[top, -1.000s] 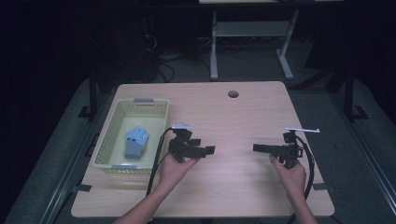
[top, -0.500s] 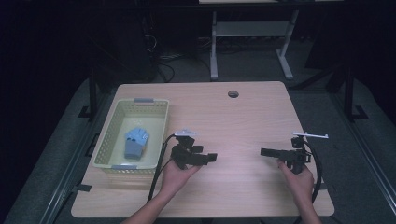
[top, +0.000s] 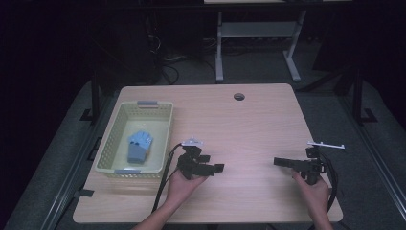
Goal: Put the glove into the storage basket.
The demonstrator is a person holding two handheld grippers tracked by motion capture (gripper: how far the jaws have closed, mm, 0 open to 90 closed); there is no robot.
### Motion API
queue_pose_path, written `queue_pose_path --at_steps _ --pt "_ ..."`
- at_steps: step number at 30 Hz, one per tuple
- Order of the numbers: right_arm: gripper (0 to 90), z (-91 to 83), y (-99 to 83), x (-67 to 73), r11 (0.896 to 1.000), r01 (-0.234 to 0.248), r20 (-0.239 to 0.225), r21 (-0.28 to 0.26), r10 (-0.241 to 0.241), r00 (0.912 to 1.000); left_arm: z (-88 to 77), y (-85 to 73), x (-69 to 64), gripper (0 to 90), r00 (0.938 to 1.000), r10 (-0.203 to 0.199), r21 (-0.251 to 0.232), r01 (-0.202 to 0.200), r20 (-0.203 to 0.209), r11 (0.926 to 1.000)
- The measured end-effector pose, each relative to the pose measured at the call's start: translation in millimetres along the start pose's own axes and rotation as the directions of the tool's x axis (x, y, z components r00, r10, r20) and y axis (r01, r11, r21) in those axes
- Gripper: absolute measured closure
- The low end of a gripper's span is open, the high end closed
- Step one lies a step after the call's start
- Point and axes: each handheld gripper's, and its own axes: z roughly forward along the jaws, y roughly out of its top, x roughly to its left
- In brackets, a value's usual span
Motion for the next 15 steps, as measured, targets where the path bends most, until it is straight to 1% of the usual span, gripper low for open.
queue_pose_path --at_steps 3,6,9,11,15 --pt "35.7 -2.2 -2.0 -1.5 1.0 0.004 0.004 -0.003 -0.004 1.0 1.4 -3.7 -1.7 24.7 0.9999 0.004 0.004 -0.004 0.014 1.0" --pt "35.5 -4.6 -3.8 -2.2 1.0 0.005 0.003 -0.011 -0.005 1.0 1.1 -8.0 -2.2 24.4 0.9998 0.014 0.004 -0.015 0.015 0.9999" --pt "35.2 -6.5 -6.4 -3.6 1.0 0.001 0.003 -0.014 -0.001 1.0 0.8 -14.0 -2.4 24.4 0.9996 0.017 0.001 -0.017 0.023 0.9999" --pt "35.1 -7.3 -8.2 -3.9 1.0 0.0 0.0 -0.014 0.0 1.0 0.6 -18.1 -2.4 23.9 0.9991 0.024 0.004 -0.024 0.035 0.9997" --pt "34.2 -8.4 -10.0 -1.2 1.0 0.01 0.0 -0.018 -0.01 1.0 -2.3 -29.2 -2.8 23.2 0.9981 0.052 -0.011 -0.052 0.033 0.9986"
